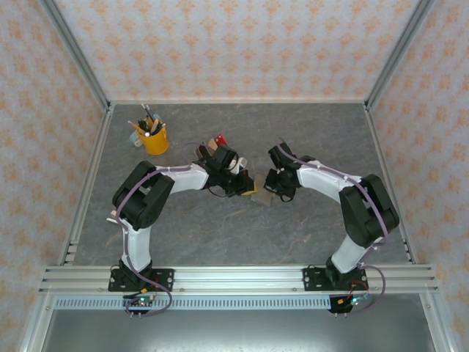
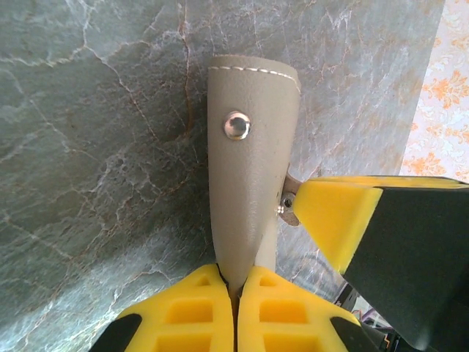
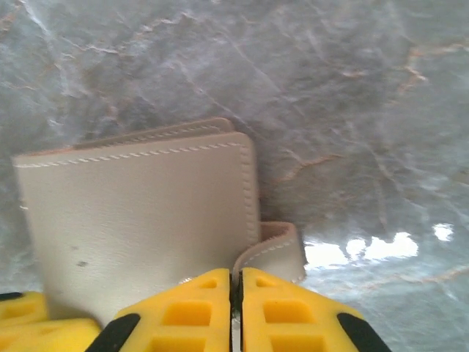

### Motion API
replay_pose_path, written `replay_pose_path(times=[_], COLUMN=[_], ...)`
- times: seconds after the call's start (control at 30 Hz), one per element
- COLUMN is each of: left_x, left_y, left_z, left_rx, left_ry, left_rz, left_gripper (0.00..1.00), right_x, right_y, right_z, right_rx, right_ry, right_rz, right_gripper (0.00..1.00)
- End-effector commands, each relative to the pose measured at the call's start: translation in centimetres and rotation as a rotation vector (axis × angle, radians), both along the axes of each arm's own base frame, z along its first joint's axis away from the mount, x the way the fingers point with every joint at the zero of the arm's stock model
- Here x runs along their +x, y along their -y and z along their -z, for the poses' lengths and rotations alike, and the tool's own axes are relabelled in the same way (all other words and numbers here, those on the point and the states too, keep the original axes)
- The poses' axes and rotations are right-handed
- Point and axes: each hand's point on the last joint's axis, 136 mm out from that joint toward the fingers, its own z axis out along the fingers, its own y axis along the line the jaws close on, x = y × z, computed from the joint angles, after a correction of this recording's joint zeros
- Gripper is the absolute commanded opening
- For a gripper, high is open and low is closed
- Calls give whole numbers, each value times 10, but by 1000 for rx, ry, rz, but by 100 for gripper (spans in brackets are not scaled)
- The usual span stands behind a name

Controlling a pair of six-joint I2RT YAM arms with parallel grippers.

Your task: Take the credit cards out of the card holder

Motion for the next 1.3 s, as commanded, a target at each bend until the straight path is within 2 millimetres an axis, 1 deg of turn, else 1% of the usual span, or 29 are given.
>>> replay_pose_path(times=[0.0,0.1,0.17,0.2,0.23,0.3,0.33,0.37,0.47,0.57,0.67,0.73,0.87,0.97,1.1,1.27], left_x=[8,7,7,8,9,9,8,8,8,10,11,11,14,15,15,15], left_y=[-13,-13,-15,-16,-17,-20,-21,-22,-29,-39,-50,-57,-73,-84,-92,-99], left_z=[-7,-6,-4,-12,-18,-21,-24,-26,-30,-31,-33,-35,-40,-43,-44,-39], left_rx=[46,46,64,62,65,82,85,90,123,165,217,251,321,361,382,401], left_ry=[37,31,27,42,52,60,63,65,76,90,112,127,169,190,183,154], left_rz=[-40,-41,-47,-48,-53,-57,-58,-60,-74,-95,-113,-122,-144,-165,-179,-205], left_gripper=[0,0,0,0,8,27,39,48,62,72,79,84,94,100,100,100], right_x=[-19,-19,-18,-17,-16,-13,-12,-11,-8,-5,-3,-1,8,13,17,18], right_y=[30,34,33,32,31,26,24,20,14,9,7,7,7,8,8,6], right_z=[7,4,1,0,-1,-1,0,1,3,5,8,9,7,5,4,0], right_rx=[-118,-128,-125,-122,-118,-102,-96,-86,-67,-48,-49,-55,-76,-96,-110,-108], right_ry=[-44,-33,-25,-22,-20,-19,-21,-26,-33,-33,-35,-29,-3,13,21,26], right_rz=[65,79,77,72,66,50,42,31,14,0,-7,-17,-40,-55,-72,-84], right_gripper=[8,9,15,19,24,31,32,34,35,35,34,31,27,26,24,15])
